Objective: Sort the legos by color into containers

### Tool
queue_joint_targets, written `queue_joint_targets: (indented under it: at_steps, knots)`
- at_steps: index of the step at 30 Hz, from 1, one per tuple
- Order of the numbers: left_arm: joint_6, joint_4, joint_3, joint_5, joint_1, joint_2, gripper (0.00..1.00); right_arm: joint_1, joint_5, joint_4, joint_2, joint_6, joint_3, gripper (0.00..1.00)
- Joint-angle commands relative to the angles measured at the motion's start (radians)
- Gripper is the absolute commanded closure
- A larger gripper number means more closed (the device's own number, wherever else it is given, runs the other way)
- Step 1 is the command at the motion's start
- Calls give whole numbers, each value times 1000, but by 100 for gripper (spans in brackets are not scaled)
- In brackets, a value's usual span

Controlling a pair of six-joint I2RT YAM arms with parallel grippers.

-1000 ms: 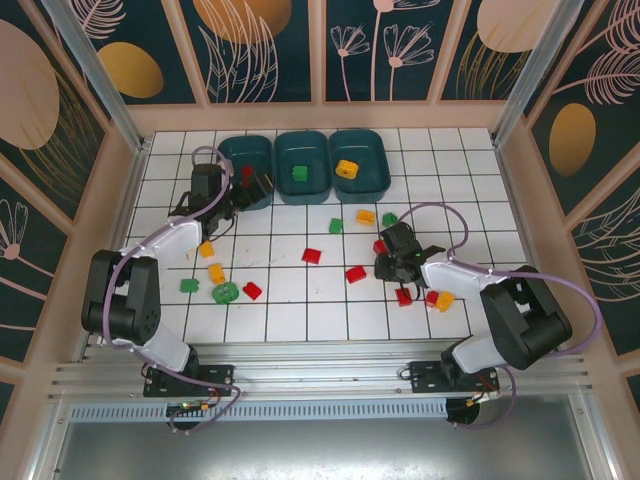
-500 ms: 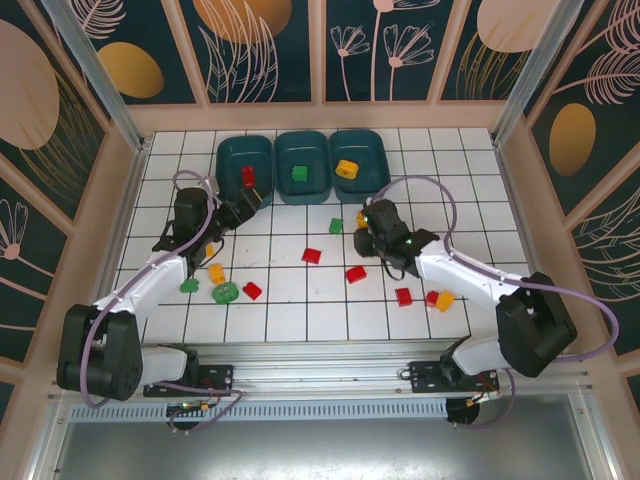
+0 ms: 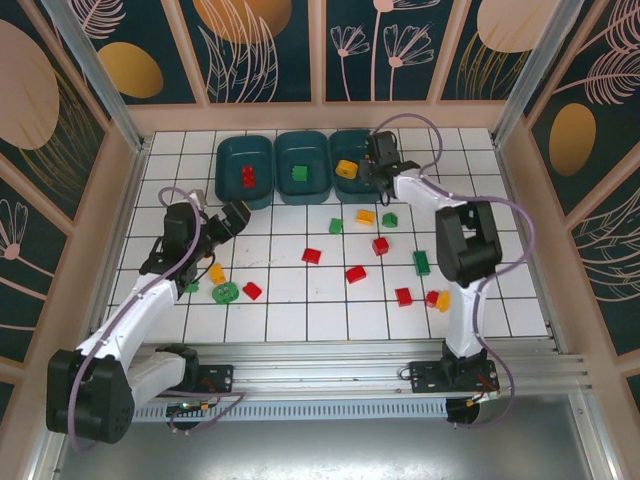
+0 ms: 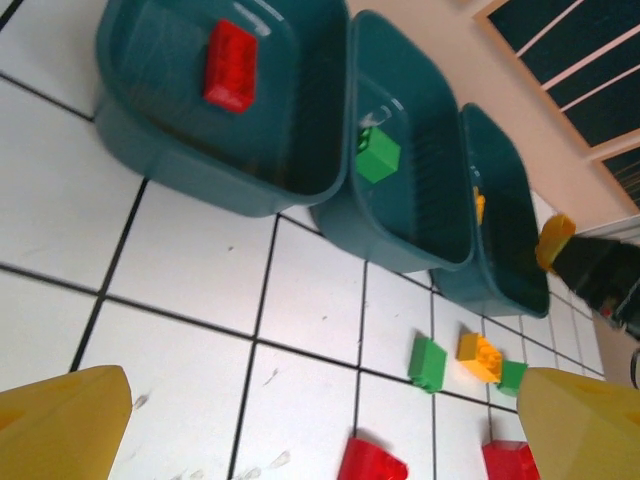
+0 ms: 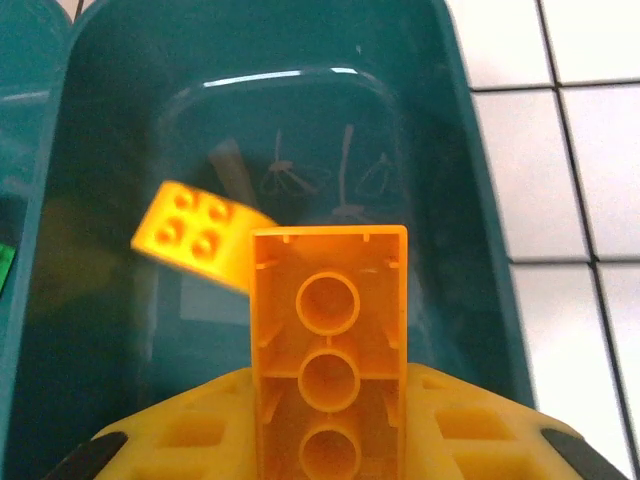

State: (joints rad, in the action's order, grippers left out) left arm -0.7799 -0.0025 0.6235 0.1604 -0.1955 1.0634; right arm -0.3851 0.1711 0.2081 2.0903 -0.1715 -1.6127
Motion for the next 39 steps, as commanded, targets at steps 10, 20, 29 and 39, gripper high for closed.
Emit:
queue_joint_targets:
  at_steps: [10, 20, 29, 39]
  knots:
    - [-29, -156, -52, -170, -2, -62, 1, 1, 8, 88, 58, 25, -164, 45]
    - [-62, -194, -46, -451, 2, -19, 1, -54, -87, -173, -355, -67, 333, 44]
    - [7, -100, 60, -481, 35, 286, 23, -114, -135, -266, -517, -108, 607, 44]
    - [69, -116, 155, -559, 42, 508, 27, -112, -141, -300, -566, -99, 704, 44]
